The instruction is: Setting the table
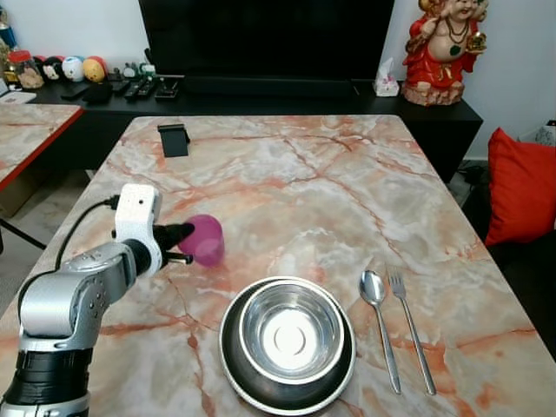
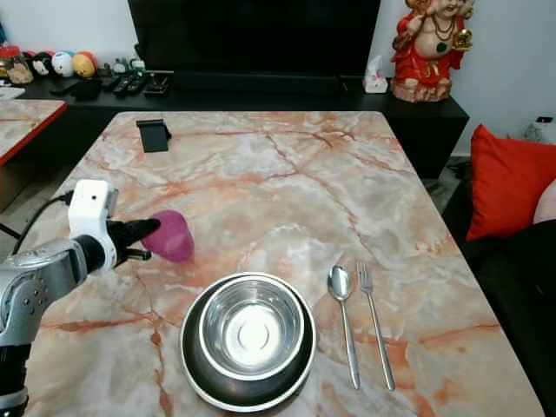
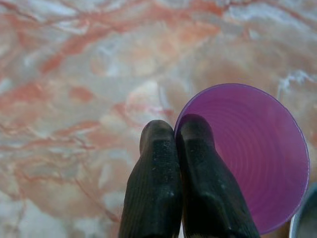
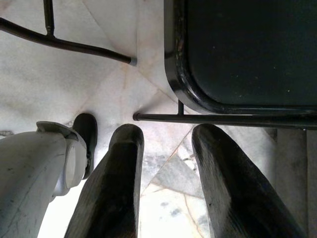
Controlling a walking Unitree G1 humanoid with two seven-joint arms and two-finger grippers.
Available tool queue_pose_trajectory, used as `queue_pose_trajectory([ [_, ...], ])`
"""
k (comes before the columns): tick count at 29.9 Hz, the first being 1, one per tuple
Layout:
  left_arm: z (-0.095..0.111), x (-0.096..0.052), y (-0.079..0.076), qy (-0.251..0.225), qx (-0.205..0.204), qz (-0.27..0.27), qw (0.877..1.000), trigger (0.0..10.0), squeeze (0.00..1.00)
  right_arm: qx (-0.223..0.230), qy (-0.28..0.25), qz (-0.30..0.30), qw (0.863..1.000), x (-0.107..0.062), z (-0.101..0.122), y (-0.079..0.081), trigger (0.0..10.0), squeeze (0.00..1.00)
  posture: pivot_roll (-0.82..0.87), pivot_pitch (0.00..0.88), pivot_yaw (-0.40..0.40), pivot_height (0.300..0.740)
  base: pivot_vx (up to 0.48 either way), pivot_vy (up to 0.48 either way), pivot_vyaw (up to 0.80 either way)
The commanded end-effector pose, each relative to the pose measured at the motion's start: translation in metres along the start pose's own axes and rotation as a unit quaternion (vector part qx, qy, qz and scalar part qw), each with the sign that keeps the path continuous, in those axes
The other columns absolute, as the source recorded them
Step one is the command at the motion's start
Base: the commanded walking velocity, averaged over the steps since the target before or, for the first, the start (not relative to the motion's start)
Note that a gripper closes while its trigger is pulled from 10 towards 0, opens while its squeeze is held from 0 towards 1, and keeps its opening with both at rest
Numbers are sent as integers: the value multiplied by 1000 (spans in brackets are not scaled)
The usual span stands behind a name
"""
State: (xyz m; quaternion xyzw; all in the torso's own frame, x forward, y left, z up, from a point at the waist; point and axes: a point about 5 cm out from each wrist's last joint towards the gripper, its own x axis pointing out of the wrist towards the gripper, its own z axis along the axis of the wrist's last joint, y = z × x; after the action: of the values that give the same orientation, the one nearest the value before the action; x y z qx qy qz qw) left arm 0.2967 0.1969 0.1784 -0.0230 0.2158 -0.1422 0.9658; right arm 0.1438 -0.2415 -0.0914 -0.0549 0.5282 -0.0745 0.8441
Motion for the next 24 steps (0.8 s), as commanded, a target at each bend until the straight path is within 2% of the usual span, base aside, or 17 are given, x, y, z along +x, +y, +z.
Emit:
queue_pose_trajectory([
  [1, 2, -10, -5, 9, 12, -16, 1000, 10000, 0, -9, 3, 2, 1000, 0, 0, 0, 10000, 0, -11, 0, -13, 732, 0, 0, 0],
  [11, -6, -20, -7, 48, 10, -17, 999, 10000, 0, -9, 5, 2, 1000, 0, 0, 0, 10000, 0, -4, 0, -7, 732, 0, 0, 0],
  [24, -9, -20, -9, 57, 11, -14, 998, 10000, 0, -13, 5, 3, 1000, 0, -1, 0, 10000, 0, -5, 0, -8, 732, 0, 0, 0],
])
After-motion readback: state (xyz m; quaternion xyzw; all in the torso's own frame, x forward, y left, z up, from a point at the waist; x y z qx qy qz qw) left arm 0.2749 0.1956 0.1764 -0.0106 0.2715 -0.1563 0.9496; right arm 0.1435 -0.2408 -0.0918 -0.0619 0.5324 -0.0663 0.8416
